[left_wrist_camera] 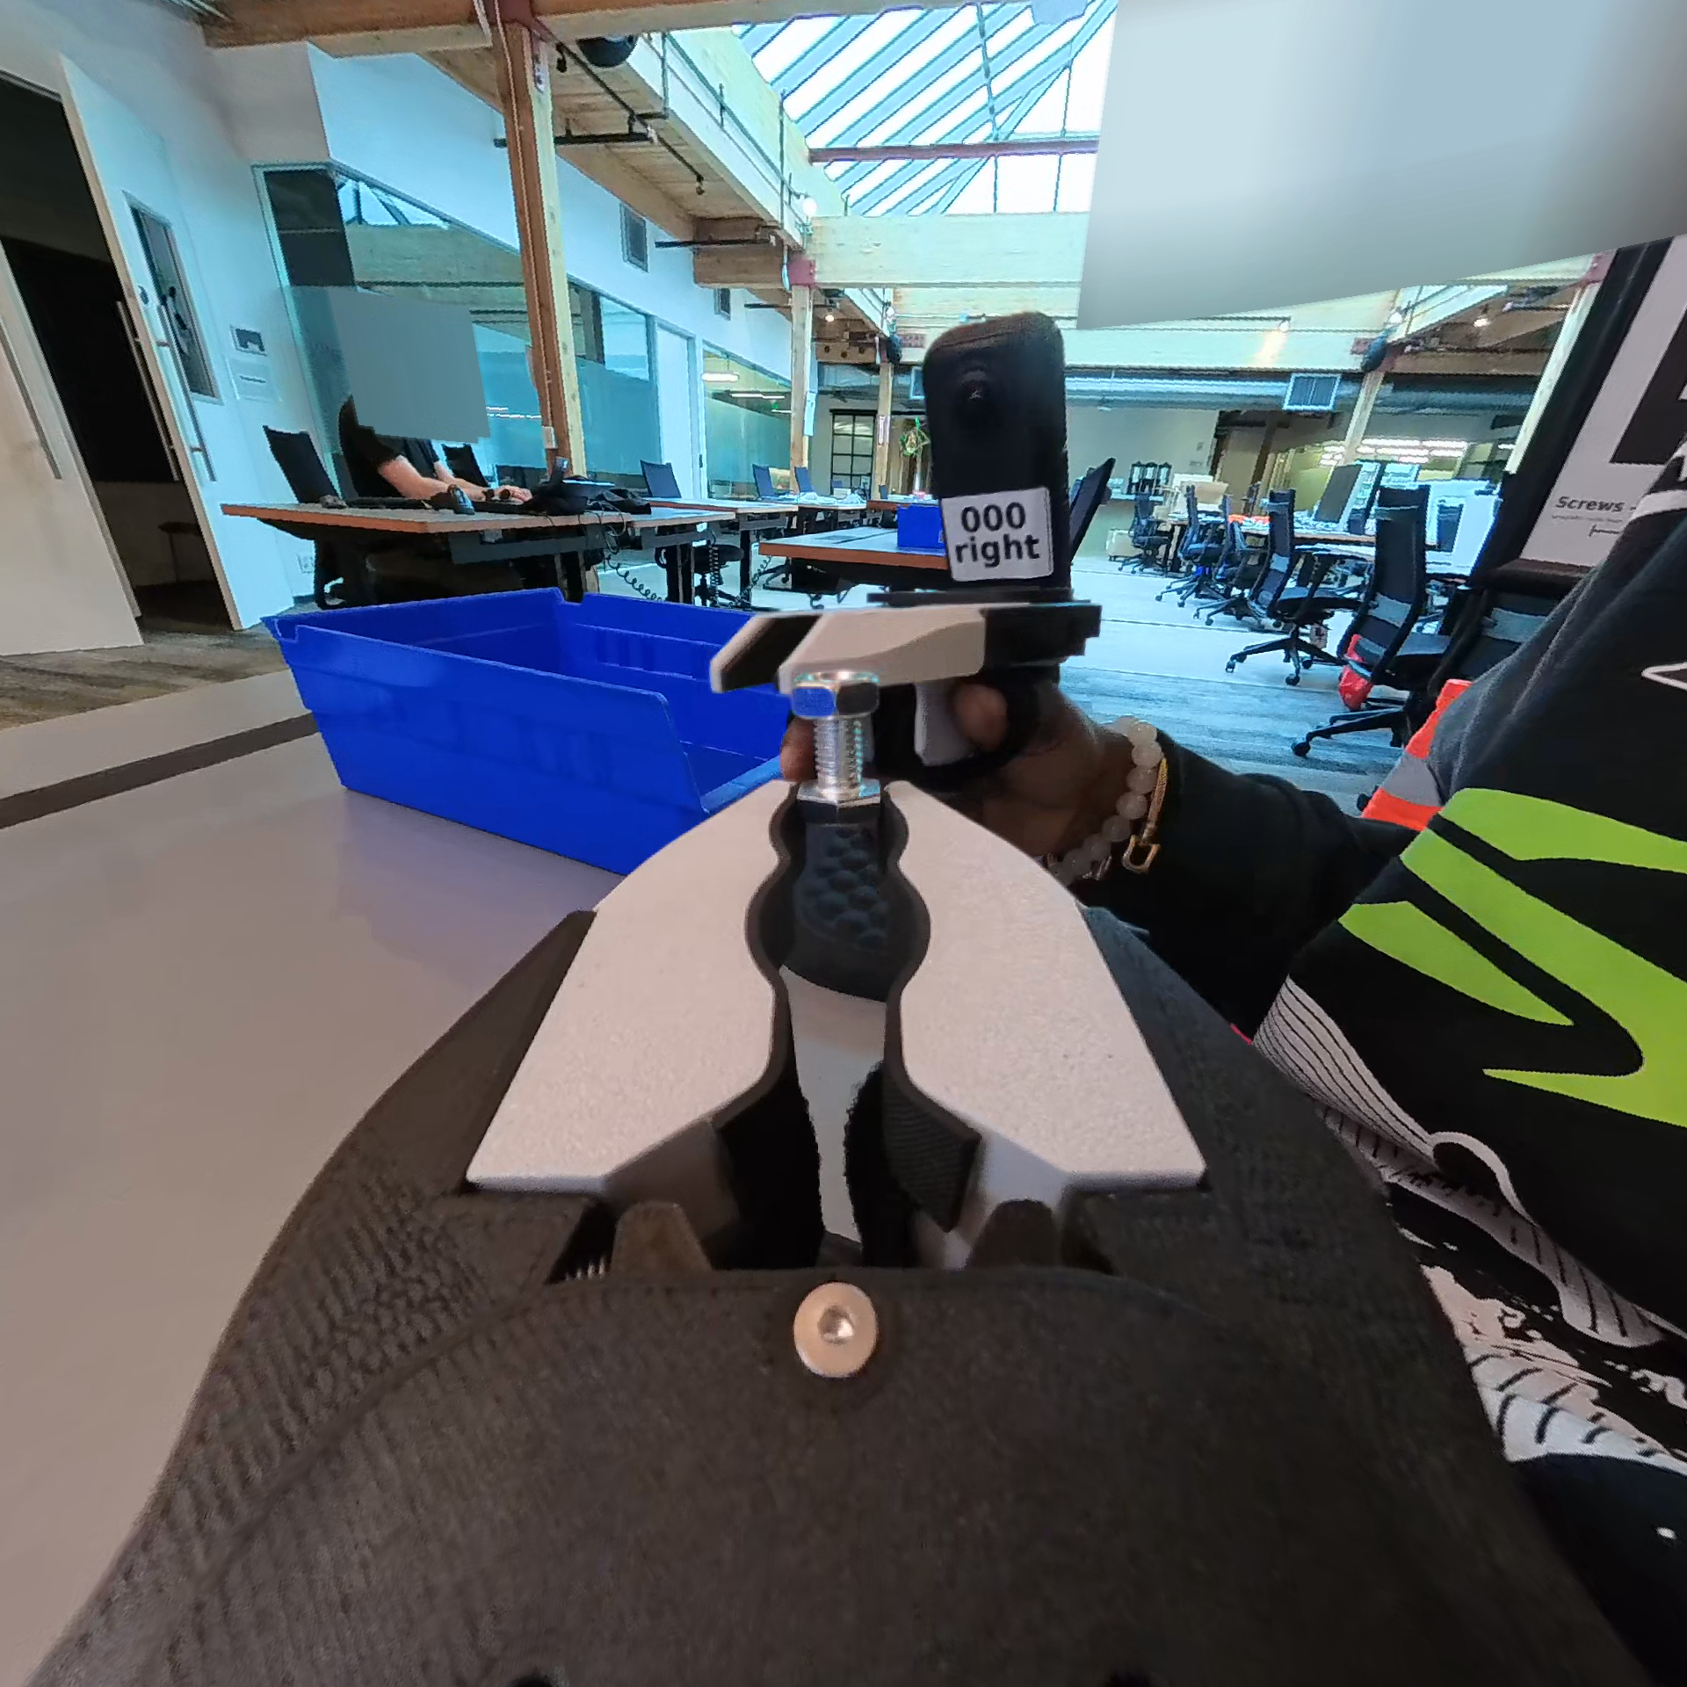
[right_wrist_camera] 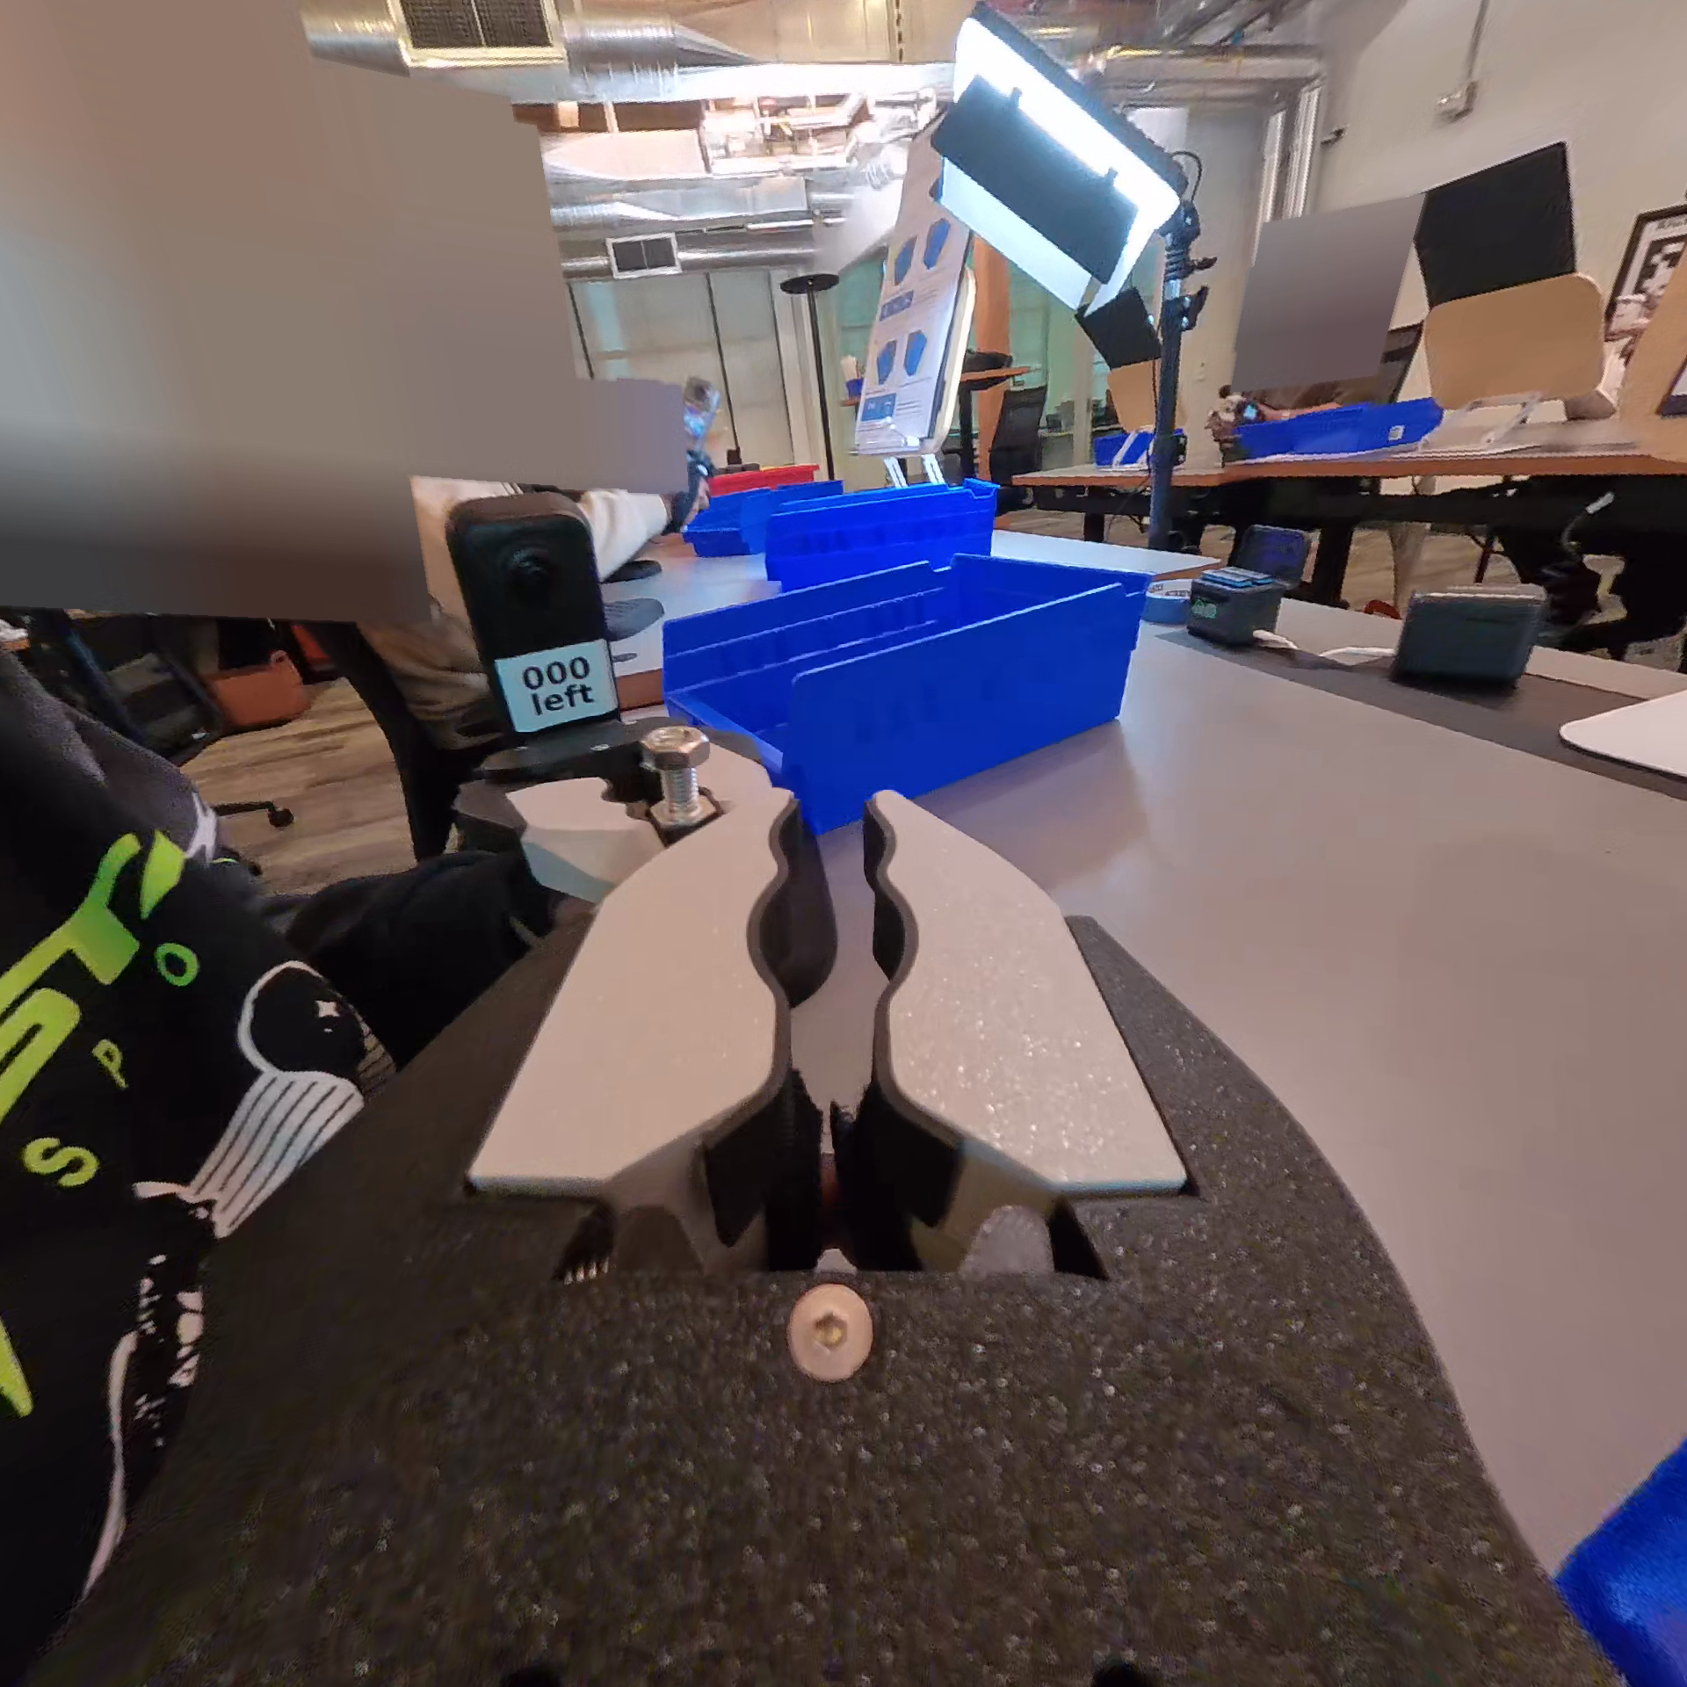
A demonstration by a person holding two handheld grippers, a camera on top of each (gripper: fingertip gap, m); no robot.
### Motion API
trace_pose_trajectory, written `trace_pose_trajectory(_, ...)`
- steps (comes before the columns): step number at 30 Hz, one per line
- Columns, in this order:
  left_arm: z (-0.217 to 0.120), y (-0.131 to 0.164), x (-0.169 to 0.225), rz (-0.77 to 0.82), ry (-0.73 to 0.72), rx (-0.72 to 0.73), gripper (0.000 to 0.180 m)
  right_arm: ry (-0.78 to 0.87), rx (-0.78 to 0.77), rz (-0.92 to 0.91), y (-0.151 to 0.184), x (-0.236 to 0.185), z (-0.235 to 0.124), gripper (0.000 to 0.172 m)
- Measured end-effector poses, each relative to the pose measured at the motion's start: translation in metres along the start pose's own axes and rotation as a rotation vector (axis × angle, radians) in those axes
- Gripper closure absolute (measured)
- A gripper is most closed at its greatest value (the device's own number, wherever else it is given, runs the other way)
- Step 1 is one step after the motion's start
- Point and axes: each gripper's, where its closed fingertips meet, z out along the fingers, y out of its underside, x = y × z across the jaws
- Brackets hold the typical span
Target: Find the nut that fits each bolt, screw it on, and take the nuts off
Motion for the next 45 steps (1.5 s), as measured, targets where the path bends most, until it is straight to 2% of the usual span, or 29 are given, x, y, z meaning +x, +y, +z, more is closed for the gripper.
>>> trace_pose_trajectory(3, 0.000, 0.000, 0.000, 0.002, -0.002, -0.003, 0.166, -0.047, 0.025, -0.004, -0.006, -0.009, 0.001, 0.157)
trace_pose_trajectory(7, 0.001, 0.002, 0.000, 0.006, -0.007, -0.012, 0.166, -0.129, 0.016, -0.003, -0.005, -0.028, 0.014, 0.145)
trace_pose_trajectory(11, 0.001, 0.002, 0.000, 0.011, -0.007, -0.015, 0.166, -0.143, -0.005, -0.011, -0.002, -0.034, 0.028, 0.140)
trace_pose_trajectory(14, 0.001, 0.002, 0.000, 0.011, -0.005, -0.012, 0.166, -0.133, -0.013, 0.000, 0.000, -0.032, 0.032, 0.142)
trace_pose_trajectory(18, -0.001, -0.001, -0.001, -0.007, -0.005, 0.010, 0.166, -0.134, 0.010, 0.023, -0.003, -0.027, 0.020, 0.147)
trace_pose_trajectory(19, -0.001, -0.002, -0.001, -0.010, 0.002, 0.017, 0.166, -0.093, 0.017, 0.027, -0.003, -0.019, 0.015, 0.157)
trace_pose_trajectory(21, -0.001, -0.002, -0.001, -0.008, -0.003, 0.012, 0.166, -0.033, 0.019, 0.023, -0.003, -0.006, 0.006, 0.161)
trace_pose_trajectory(26, -0.001, -0.001, -0.001, -0.008, -0.005, 0.006, 0.166, -0.093, 0.056, 0.015, -0.013, -0.018, 0.005, 0.155)
trace_pose_trajectory(30, 0.001, 0.002, 0.000, 0.011, -0.011, -0.014, 0.166, -0.154, -0.012, -0.020, -0.007, -0.035, 0.017, 0.147)
trace_pose_trajectory(34, 0.001, 0.002, 0.000, 0.015, -0.013, -0.017, 0.166, -0.160, -0.075, -0.034, -0.001, -0.039, 0.024, 0.148)
trace_pose_trajectory(37, 0.002, 0.003, 0.001, 0.021, -0.008, -0.024, 0.166, -0.152, -0.079, -0.046, -0.001, -0.038, 0.024, 0.157)
trace_pose_trajectory(39, 0.002, 0.004, 0.002, 0.018, 0.003, -0.029, 0.166, -0.157, -0.086, -0.064, -0.001, -0.038, 0.022, 0.157)
trace_pose_trajectory(45, 0.002, 0.004, 0.004, 0.001, 0.026, -0.027, 0.166, -0.114, 0.055, -0.115, -0.032, -0.032, 0.006, 0.157)
